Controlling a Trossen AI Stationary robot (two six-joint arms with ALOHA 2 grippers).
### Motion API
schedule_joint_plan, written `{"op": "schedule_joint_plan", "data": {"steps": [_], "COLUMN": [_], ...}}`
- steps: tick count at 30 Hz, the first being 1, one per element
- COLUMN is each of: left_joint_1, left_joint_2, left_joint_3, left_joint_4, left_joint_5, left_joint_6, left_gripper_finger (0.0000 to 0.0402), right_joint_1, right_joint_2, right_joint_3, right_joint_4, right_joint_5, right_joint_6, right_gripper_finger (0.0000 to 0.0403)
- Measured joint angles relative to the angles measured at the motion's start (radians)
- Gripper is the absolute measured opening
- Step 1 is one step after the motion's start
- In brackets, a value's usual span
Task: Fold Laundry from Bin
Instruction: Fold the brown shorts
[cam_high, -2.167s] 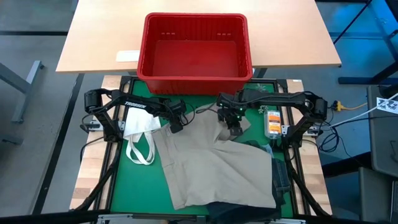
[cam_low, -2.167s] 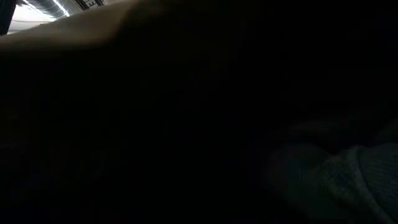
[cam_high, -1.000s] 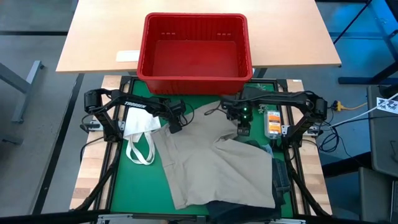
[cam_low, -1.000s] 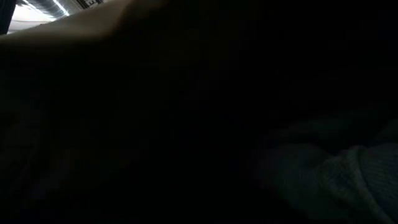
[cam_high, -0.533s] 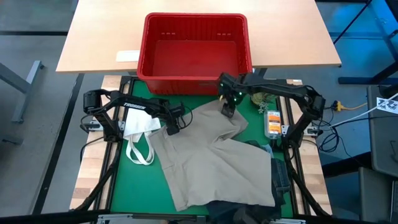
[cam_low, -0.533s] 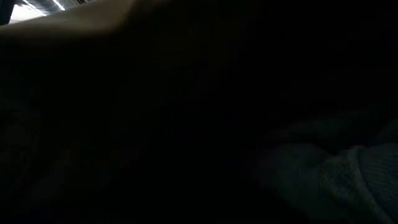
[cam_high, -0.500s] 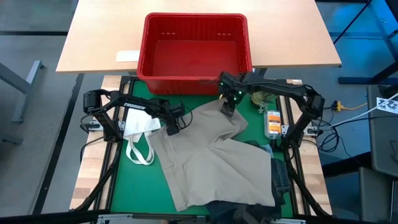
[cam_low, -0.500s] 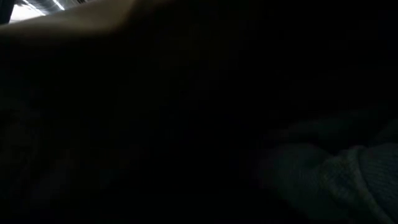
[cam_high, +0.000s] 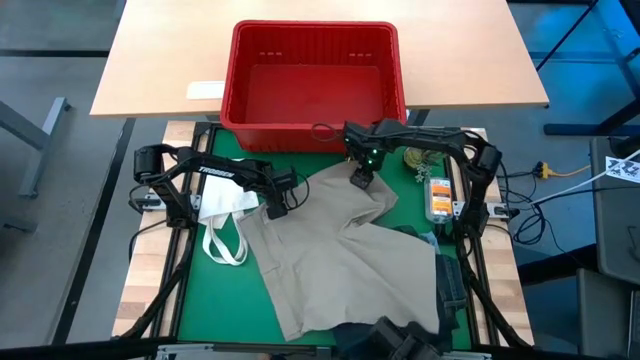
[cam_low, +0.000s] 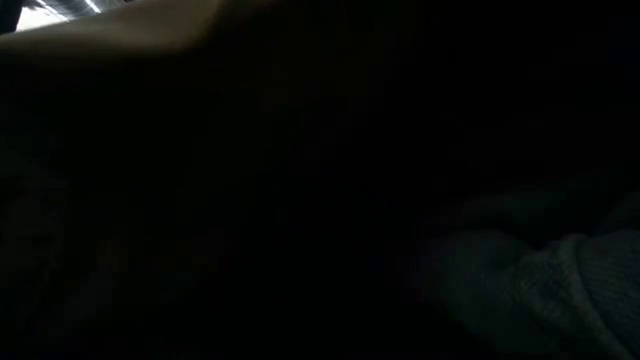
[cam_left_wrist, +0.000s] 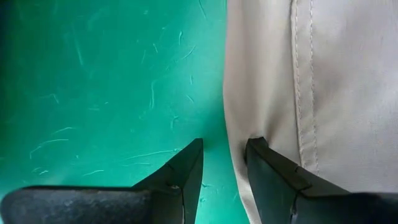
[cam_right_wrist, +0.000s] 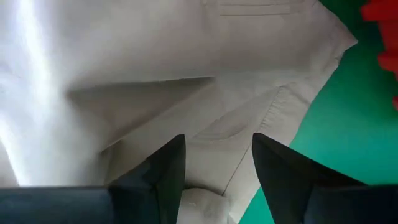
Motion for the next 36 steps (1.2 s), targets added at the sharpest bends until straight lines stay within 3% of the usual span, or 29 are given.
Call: {"op": "schedule_joint_plan", "data": {"steps": [10,17,21,27,36], "left_joint_1": [0.000,-0.001,-0.001,-0.001,-0.001], "left_joint_2": [0.000,0.000,0.000,0.000,0.000], "left_joint_3": [0.000,-0.001,-0.002,-0.002,-0.002], "left_joint_4": [0.001,0.007,0.010,0.013,0.015], "left_joint_5": [-0.003,-0.006,-0.007,-0.007,-0.007], "left_joint_6": [-0.001,-0.001,-0.001,-0.001,-0.003], "left_gripper_finger": [0.0119,0.0119,0.0119,0.0119,0.0119], "right_joint_1": [0.000,-0.019,-0.048,-0.051,0.011], "right_joint_2": [-0.029,-0.264,-0.372,-0.389,-0.377], "right_joint_3": [-0.022,-0.284,-0.470,-0.597,-0.674], "right_joint_4": [-0.146,0.008,0.230,0.376,0.496], "right_joint_5": [-0.008,-0.014,-0.026,-0.192,-0.174], "right_joint_6": [-0.017,0.013,0.127,0.188,0.254], "right_gripper_finger": [0.0186,0.0186,0.0186,0.0186,0.0186]}}
